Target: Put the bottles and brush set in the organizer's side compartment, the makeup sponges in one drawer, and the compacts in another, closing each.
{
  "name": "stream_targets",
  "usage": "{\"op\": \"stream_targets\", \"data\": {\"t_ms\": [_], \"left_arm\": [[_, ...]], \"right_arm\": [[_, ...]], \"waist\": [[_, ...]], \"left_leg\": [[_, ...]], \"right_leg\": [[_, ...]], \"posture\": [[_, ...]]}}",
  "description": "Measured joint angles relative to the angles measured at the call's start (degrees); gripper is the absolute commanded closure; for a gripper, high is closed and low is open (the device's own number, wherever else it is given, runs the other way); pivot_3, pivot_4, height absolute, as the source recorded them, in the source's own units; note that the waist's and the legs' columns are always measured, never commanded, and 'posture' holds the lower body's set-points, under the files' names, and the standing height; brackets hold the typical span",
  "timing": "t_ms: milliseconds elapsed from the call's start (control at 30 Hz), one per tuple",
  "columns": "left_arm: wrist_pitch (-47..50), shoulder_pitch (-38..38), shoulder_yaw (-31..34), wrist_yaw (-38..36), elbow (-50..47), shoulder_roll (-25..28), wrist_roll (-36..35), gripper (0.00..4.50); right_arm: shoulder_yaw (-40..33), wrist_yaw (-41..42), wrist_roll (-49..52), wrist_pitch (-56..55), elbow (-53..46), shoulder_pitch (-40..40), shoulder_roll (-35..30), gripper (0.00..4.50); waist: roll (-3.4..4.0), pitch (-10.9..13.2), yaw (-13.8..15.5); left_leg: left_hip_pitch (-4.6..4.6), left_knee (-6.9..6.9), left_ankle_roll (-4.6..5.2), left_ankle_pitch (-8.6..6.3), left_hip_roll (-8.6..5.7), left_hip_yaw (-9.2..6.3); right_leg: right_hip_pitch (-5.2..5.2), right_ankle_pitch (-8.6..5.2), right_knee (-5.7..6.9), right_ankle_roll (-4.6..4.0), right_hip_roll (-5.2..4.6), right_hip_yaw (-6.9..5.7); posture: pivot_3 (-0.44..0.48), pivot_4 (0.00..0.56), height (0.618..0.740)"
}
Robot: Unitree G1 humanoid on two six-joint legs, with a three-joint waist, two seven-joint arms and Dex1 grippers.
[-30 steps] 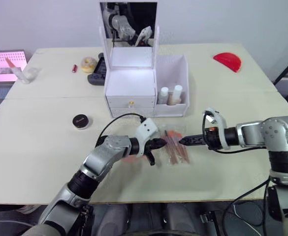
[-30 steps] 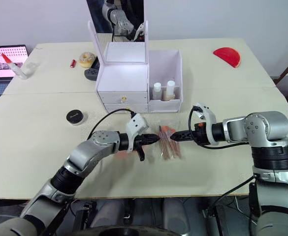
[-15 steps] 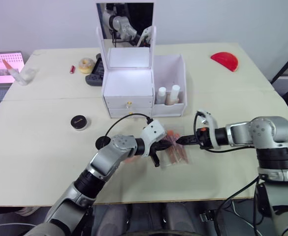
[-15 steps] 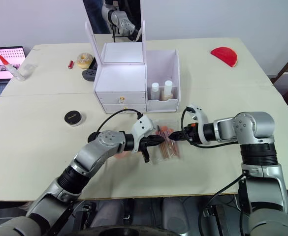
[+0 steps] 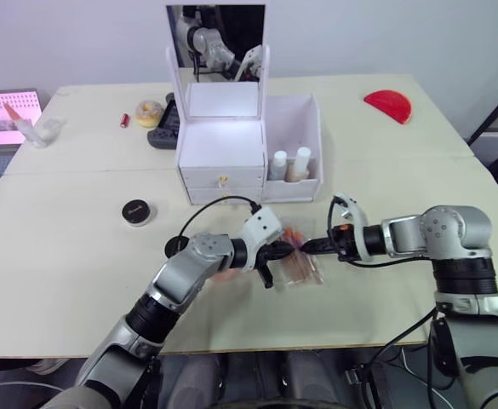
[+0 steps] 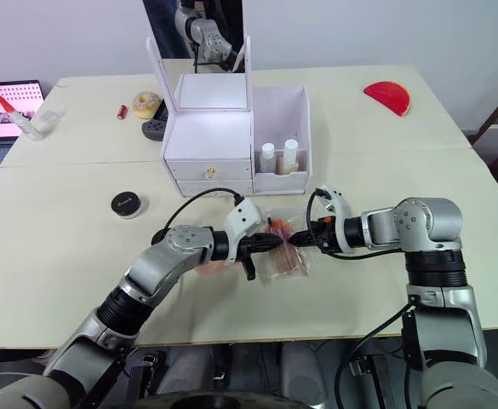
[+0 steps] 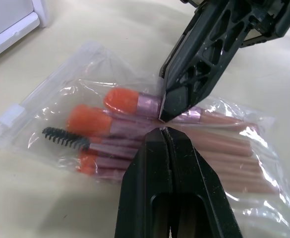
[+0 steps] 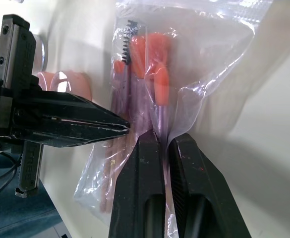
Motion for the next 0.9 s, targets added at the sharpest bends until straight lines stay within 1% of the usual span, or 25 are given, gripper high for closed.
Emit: {"op": "stream_targets", "data": {"t_ms": [67,167,200,267,300,333,367,400,433,533,600,633,733,800,900], "left_arm": [[0.2,1.2,1.0,-0.7,-1.3,0.6,-0.8,4.50],[1.5,3.5,3.5,-2.6,-4.1,2.2,-3.6,3.65],[2.2,4.2,4.6,-3.2,-5.6,3.1,-4.8,3.26],[3.7,5.2,7.1,-4.7,-9.2,5.2,-7.7,2.26],[5.4,6.5,9.7,-6.3,-12.8,7.2,-11.2,1.57],[6.6,7.4,11.9,-7.2,-15.3,8.4,-13.8,1.21],[7.7,8.0,14.4,-7.9,-17.6,9.8,-16.2,0.76],[9.6,8.8,18.1,-8.3,-20.1,10.9,-20.3,0.25],[11.1,9.6,21.9,-8.5,-22.3,12.1,-24.1,0.08],[15.2,11.0,31.2,-7.8,-27.0,15.7,-34.2,0.08],[17.5,11.9,37.2,-6.1,-29.3,19.0,-40.2,0.08],[18.1,11.9,38.8,-5.4,-29.8,20.0,-41.7,0.08],[19.4,11.7,43.9,-2.2,-31.5,24.2,-46.8,0.08],[19.8,11.2,46.9,0.8,-32.1,26.6,-50.4,0.08],[20.1,9.5,49.7,4.7,-32.3,29.9,-54.7,0.08]], "right_arm": [[-0.6,0.0,0.1,0.0,0.0,0.0,-0.1,4.46],[-2.1,0.1,0.7,0.0,-0.2,0.2,-0.7,4.50],[-2.9,0.1,0.9,0.0,-0.4,0.3,-0.9,4.50],[-4.2,0.4,1.9,0.0,-1.6,0.7,-1.1,4.50],[-5.0,0.9,2.8,0.0,-3.2,1.3,-1.5,4.50],[-5.7,1.2,3.7,0.0,-4.1,1.8,-2.1,4.50],[-6.6,1.5,4.4,0.0,-5.0,2.3,-3.0,4.50],[-7.3,2.1,4.9,0.0,-6.6,2.8,-3.7,4.50],[-8.1,3.0,6.0,0.0,-8.3,3.2,-4.1,4.50],[-11.4,5.7,9.8,-0.1,-12.6,3.3,-5.0,4.50],[-13.4,7.7,12.4,-0.9,-15.2,2.2,-5.8,4.50],[-13.9,8.1,13.1,-1.6,-16.0,1.5,-6.0,4.50],[-15.1,8.9,14.5,-4.7,-16.8,-4.0,-6.3,4.50],[-15.7,8.3,14.7,-7.3,-15.4,-9.7,-6.0,4.50],[-15.3,5.7,12.6,-11.9,-11.6,-16.0,-4.7,4.50]], "waist": [[0.00,0.0,0.0],[0.00,0.0,0.1],[-0.01,0.0,0.1],[0.00,0.0,0.1],[0.00,0.0,0.0],[0.00,0.0,0.0],[0.01,0.1,0.0],[0.00,0.1,0.1],[0.00,0.1,0.0],[-0.01,0.1,0.0],[-0.03,0.1,0.0],[-0.03,0.1,0.0],[-0.04,0.1,0.0],[-0.06,0.1,0.0],[-0.06,0.1,0.0]], "left_leg": [[-0.01,-0.02,0.00,0.00,0.00,0.00],[-0.07,-0.02,0.00,0.00,0.00,0.00],[-0.08,-0.02,0.00,0.00,0.00,0.00],[-0.09,-0.02,0.00,0.00,0.00,0.00],[-0.11,-0.06,0.00,0.00,0.01,0.00],[-0.13,-0.07,0.00,0.00,0.01,0.00],[-0.13,-0.08,0.00,0.00,0.02,-0.01],[-0.14,-0.08,0.00,0.00,0.02,-0.01],[-0.14,-0.06,0.00,0.00,0.03,-0.02],[-0.11,-0.05,0.00,0.00,0.02,-0.02],[-0.10,-0.05,0.00,0.00,0.02,-0.02],[-0.09,-0.05,0.00,0.00,0.02,-0.02],[-0.06,-0.08,0.00,0.00,0.02,0.00],[-0.06,-0.08,0.00,0.00,0.02,-0.01],[-0.06,-0.11,-0.01,0.00,0.02,-0.01]], "right_leg": [[-0.02,0.00,0.00,0.00,0.00,0.00],[-0.08,0.00,-0.01,0.00,-0.02,0.00],[-0.08,0.00,-0.02,0.00,-0.02,0.00],[-0.09,0.00,-0.02,0.00,-0.02,0.00],[-0.14,0.00,-0.03,0.00,-0.02,0.01],[-0.16,0.00,-0.03,0.00,-0.02,0.01],[-0.16,-0.01,-0.03,0.00,-0.03,0.01],[-0.17,-0.01,-0.04,0.00,-0.03,0.00],[-0.15,-0.01,-0.04,0.00,-0.03,-0.01],[-0.11,-0.01,-0.04,0.01,-0.02,-0.03],[-0.09,-0.01,-0.04,0.01,-0.02,-0.04],[-0.09,-0.01,-0.05,0.01,-0.02,-0.04],[-0.07,-0.02,-0.08,0.01,-0.02,-0.03],[-0.07,-0.02,-0.08,0.01,-0.01,-0.04],[-0.07,-0.02,-0.13,0.01,-0.03,-0.03]], "posture": [[0.000,0.150,0.740],[0.000,0.150,0.740],[0.000,0.150,0.740],[0.000,0.150,0.740],[0.000,0.150,0.740],[0.000,0.150,0.740],[0.000,0.150,0.740],[0.000,0.150,0.740],[0.000,0.150,0.740],[0.000,0.150,0.740],[0.000,0.150,0.740],[0.000,0.150,0.740],[0.000,0.150,0.740],[0.000,0.150,0.740],[0.000,0.150,0.740]]}}
